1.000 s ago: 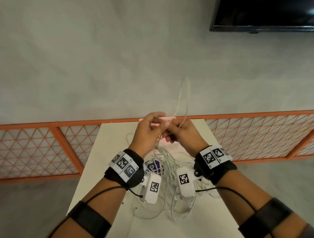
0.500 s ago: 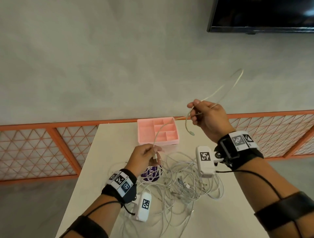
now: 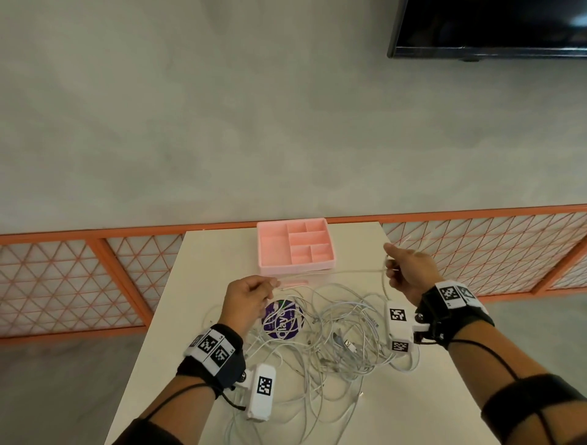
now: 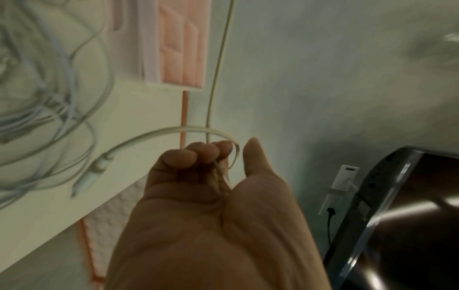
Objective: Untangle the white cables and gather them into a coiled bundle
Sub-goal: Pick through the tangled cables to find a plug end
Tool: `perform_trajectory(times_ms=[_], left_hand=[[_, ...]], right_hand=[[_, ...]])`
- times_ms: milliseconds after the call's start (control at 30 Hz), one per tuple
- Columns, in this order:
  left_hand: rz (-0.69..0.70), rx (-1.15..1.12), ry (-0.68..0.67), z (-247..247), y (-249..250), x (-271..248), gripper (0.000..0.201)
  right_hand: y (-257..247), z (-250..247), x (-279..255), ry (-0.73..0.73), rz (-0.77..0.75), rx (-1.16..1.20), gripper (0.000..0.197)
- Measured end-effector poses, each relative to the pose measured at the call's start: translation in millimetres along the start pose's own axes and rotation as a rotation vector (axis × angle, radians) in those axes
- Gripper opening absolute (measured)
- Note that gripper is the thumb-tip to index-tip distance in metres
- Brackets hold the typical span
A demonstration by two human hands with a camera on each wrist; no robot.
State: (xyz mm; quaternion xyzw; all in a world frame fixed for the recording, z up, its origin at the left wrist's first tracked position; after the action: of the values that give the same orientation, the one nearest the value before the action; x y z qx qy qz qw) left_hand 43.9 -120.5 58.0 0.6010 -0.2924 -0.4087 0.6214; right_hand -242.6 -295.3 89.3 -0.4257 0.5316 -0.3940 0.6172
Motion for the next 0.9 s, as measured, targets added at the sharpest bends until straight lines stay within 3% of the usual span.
perform_trajectory(times_ms=[133,300,467,567,733,833,900], left_hand=[[-0.018,-0.092,0.19,-33.1,-3.7,4.5,0.009],[0.045,0.135,0.219,-30.6,-1.1,1.0,0.007],[0.057,0.124,0.301,-37.2,-4.2,2.5,0.005],[0.052,0.117,0.36,-49.5,-3.8,5.7,0.003],[0.051,0.028,0.518,-79.9,-6.5,12.0,0.007],[0.088,0.019,0.487,-79.5,-1.4,10.4,0.003],[0.094,0.035,0.337,-66.7,1.8,8.8,0.007]], right_hand=[[32.6,-65.3,19.0,0.25,0.162,0.064,0.017],[52.5,-104.6,17.2,0.337,0.369,0.123,0.032],[52.6,-155.0,17.2,0.508,0.314,0.164,0.035],[77.0,-191.9,30.9,0.523,0.274,0.171,0.027],[95.0,-197.7,1.3,0.577,0.39,0.158,0.033],[104.8,-193.2,-6.6,0.527,0.421,0.079,0.042],[110.2,-193.3,-11.8,0.481,0.451,-0.035,0.045]])
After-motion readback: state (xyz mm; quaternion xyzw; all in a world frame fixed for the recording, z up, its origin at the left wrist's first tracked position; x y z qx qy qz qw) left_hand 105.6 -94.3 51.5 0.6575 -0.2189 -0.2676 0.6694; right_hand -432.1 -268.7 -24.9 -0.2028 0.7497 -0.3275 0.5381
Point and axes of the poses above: each hand's wrist, its own x-axis towards the middle knuckle, its own z-axis out of the palm, y = z × x, the point moved 6 cm from there along x, towards the middle knuckle
